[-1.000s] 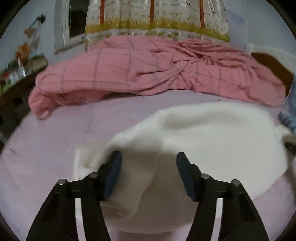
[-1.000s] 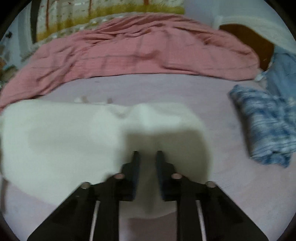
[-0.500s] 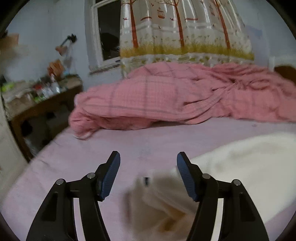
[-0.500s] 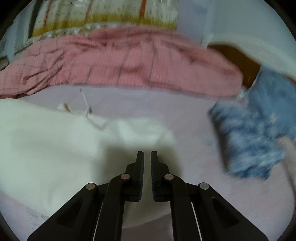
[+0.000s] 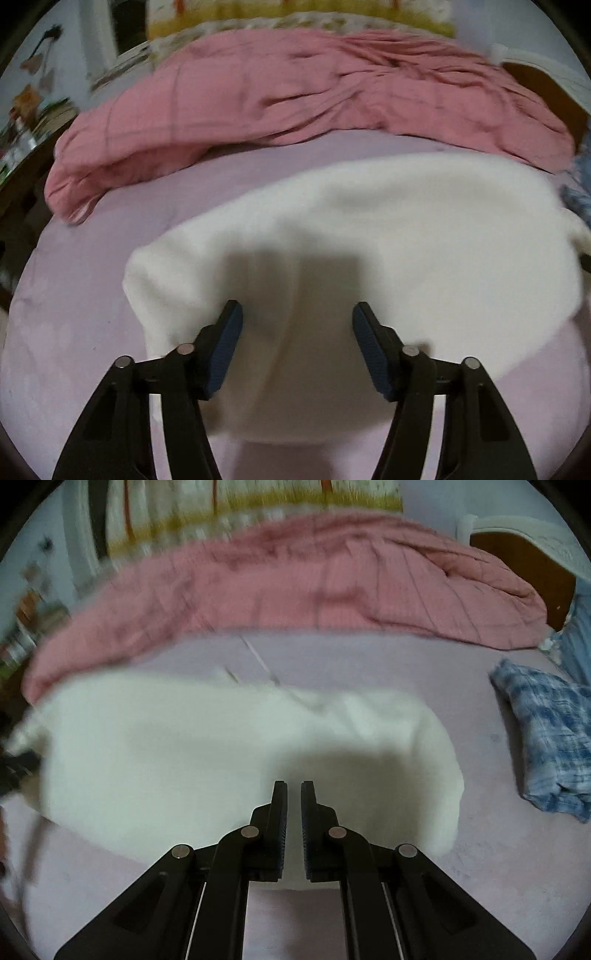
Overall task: Fold large clothes
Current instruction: 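Smooth the folded cream hoodie flat with both open grippers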
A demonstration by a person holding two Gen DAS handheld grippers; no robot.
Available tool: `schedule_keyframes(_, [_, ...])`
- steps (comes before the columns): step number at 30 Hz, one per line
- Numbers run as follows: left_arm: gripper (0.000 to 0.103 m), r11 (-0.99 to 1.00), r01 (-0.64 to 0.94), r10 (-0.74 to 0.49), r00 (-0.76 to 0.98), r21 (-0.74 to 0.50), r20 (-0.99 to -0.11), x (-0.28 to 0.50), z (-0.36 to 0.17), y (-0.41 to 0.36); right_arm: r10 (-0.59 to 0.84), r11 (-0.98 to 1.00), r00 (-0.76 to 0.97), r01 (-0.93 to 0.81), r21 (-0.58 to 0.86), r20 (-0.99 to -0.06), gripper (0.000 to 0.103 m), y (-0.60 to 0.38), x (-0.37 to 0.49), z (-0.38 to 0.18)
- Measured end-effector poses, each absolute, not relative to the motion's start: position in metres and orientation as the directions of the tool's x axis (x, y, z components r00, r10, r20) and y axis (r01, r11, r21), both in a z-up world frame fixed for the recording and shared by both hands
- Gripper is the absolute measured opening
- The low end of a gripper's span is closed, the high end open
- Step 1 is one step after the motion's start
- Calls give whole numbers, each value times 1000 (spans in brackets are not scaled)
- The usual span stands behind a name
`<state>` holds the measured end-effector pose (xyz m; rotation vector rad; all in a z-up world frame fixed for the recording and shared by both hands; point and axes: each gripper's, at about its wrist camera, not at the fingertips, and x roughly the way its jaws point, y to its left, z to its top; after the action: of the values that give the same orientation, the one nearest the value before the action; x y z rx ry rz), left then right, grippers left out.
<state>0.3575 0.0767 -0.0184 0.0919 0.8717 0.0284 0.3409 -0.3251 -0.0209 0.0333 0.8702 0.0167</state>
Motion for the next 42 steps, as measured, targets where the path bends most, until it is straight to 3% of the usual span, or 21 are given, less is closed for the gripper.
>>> schedule_keyframes(1, [39,993,-7,91,659,114,-747,360,-22,83,-15,1000,640,25,2,-768,6,-328,344,-28])
schedule_keyframes(2, [33,987,-10,122,681,158,-722,362,-26,86,-47,998,634,54,-16,-772,6,-333,348,-34])
schedule_keyframes(6, [32,980,44,104,725,196,-681,359,-37,95,-91,992,656,129,-7,-749,6,-355,355,-38])
schedule_keyframes(9, [33,953,-58,228,784,298,-577,348,-21,90,-80,990,663,142,20,-745,5,-366,354,-38])
schedule_keyframes(11, [37,946,-130,276,805,298,-525,342,-7,102,-90,990,660,143,8,-745,5,-366,356,-38])
schedule_keyframes(16, [37,953,-204,301,731,225,-613,353,-11,150,-116,990,656,138,-32,-745,5,-360,356,-38])
schedule_keyframes(19, [35,975,-185,223,746,126,-627,348,-5,153,-100,987,670,161,13,-735,5,-365,352,-33])
schedule_keyframes(23, [35,996,-44,80,849,82,-523,314,41,102,-41,982,734,156,109,-677,5,-376,333,-4])
schedule_keyframes(25, [35,997,72,-49,863,26,-504,300,60,70,-5,981,749,131,141,-662,5,-379,326,7])
schedule_keyframes(29, [37,972,225,-226,821,-65,-524,302,69,1,60,976,752,94,198,-656,5,-378,323,13])
schedule_keyframes(34, [37,969,244,-193,685,-29,-702,366,32,-67,101,976,757,48,210,-645,5,-362,321,14])
schedule_keyframes(38, [36,984,142,-174,636,-108,-751,406,-5,-66,134,974,760,17,226,-636,5,-358,318,19])
schedule_keyframes(42, [32,997,69,-72,579,-39,-812,444,-47,-73,132,977,729,20,214,-672,5,-355,325,8])
